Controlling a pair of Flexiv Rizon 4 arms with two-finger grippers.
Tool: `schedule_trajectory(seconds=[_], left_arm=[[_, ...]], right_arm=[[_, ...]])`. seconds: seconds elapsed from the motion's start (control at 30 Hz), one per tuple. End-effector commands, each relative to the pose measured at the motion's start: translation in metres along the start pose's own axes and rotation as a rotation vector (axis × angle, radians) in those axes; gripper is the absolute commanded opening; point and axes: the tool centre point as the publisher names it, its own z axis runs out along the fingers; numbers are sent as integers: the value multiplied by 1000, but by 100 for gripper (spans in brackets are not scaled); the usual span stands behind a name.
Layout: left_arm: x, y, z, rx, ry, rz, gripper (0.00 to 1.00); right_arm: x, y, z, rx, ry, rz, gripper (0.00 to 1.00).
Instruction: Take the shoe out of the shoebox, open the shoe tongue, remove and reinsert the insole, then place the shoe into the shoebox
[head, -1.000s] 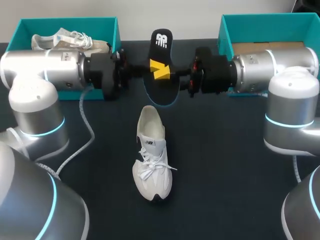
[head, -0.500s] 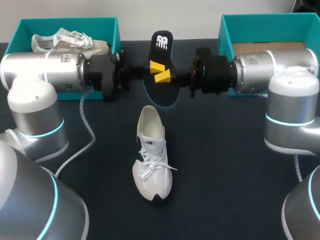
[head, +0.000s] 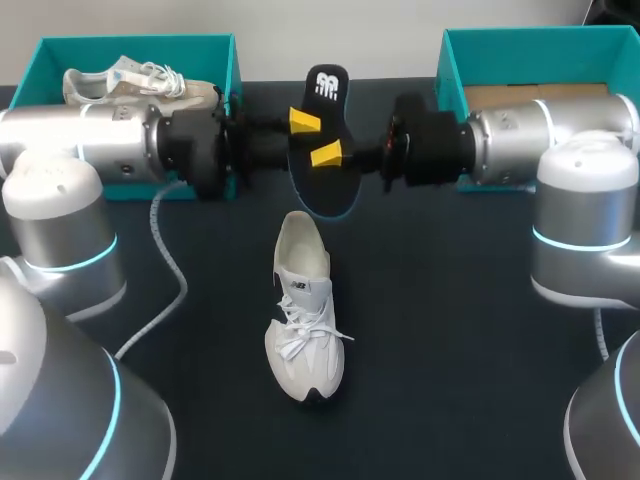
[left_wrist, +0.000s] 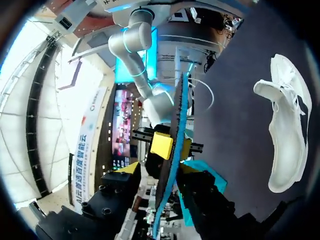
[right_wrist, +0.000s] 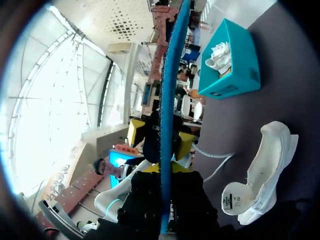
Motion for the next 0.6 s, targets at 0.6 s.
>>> schedule_trajectory(seconds=[0.6], left_arm=[[57, 4, -90, -171, 253, -935, 100]], right_arm=[[2, 10, -21, 0, -112, -563, 0]])
